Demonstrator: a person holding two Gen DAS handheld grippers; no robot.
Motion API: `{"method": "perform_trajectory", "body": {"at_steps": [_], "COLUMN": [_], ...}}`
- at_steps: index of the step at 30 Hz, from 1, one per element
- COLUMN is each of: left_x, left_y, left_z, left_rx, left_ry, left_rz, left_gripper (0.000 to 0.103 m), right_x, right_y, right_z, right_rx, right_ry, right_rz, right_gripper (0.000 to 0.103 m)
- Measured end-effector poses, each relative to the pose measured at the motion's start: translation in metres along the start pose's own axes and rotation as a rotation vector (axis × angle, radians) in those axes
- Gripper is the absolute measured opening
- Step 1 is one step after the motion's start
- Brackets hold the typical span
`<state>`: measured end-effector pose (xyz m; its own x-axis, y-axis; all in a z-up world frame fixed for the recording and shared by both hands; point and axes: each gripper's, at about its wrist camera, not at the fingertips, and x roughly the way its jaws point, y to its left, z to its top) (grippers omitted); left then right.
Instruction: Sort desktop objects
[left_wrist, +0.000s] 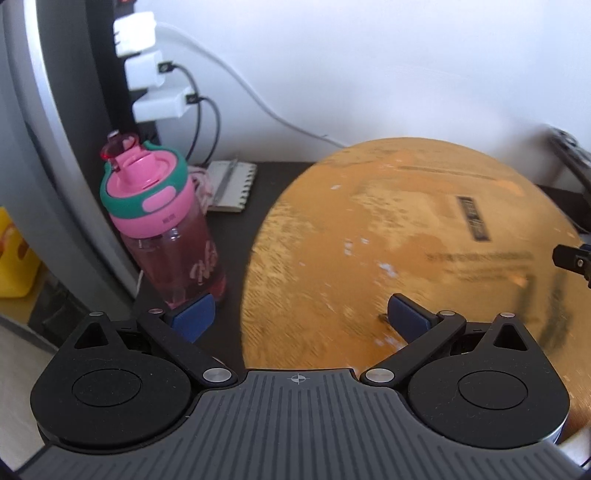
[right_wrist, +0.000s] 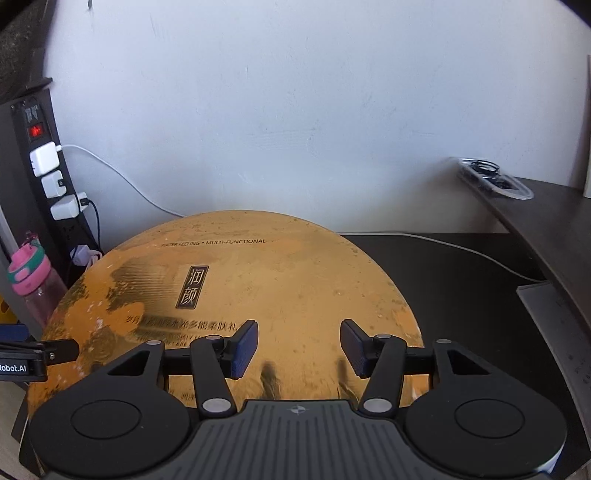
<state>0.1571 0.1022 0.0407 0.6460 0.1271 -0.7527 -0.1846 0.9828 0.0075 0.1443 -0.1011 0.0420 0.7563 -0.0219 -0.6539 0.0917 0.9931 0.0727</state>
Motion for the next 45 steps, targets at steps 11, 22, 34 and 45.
{"method": "perform_trajectory", "body": {"at_steps": [11,22,34,45], "left_x": [0.022,-0.041,-0.083,-0.087], "left_y": [0.011,0.014,-0.026,-0.017], "left_z": [0.018,-0.035,-0.108,-0.123], "left_rx": [-0.042,0.053,0.133,0.072], "left_ry": [0.027,-0.058,0.014,0.023], "left_rz": [0.030,0.056,0.022,0.033], "left_gripper": [0.103,0.102,0.103,0.103], "right_x": [0.052,-0.014,-0.105,-0.118], "right_y": [0.026,0.030,0.025,0.029], "right_z": [0.030,0.006,-0.067,-0.100], "right_rx": [-0.064,-0.055,0.001,0.015], "right_ry": [0.073,0.004,-0.034,-0.019], "right_rz": [-0.040,0.049,0.072,0.017], "right_gripper": [0.055,0.059,0.095,0.094]}}
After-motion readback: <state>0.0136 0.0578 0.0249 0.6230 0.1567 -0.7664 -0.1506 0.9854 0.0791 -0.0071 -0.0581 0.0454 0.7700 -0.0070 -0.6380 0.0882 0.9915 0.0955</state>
